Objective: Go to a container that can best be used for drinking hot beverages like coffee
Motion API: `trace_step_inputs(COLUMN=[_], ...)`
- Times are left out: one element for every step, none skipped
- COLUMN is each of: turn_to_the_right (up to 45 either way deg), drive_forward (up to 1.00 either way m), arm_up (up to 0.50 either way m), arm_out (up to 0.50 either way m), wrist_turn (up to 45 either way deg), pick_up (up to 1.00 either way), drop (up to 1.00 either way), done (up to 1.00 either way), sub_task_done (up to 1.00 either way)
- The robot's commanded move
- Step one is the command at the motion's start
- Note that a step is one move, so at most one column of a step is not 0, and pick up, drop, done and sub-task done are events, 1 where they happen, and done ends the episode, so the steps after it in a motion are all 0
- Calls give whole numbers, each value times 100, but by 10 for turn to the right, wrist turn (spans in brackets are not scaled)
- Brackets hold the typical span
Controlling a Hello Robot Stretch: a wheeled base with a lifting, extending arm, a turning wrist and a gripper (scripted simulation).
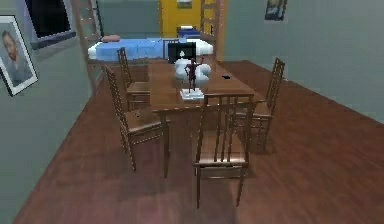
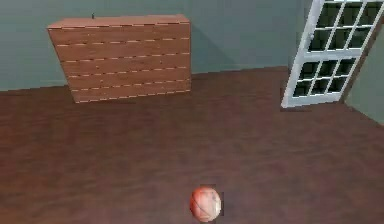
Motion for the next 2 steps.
trace_step_inputs(turn_to_the_right=[240, 0], drive_forward=[0, 65], arm_up=[0, 0], arm_out=[0, 0], wrist_turn=[0, 0], pick_up=[0, 0], drop=[0, 0], done=[0, 0], sub_task_done=[0, 0])
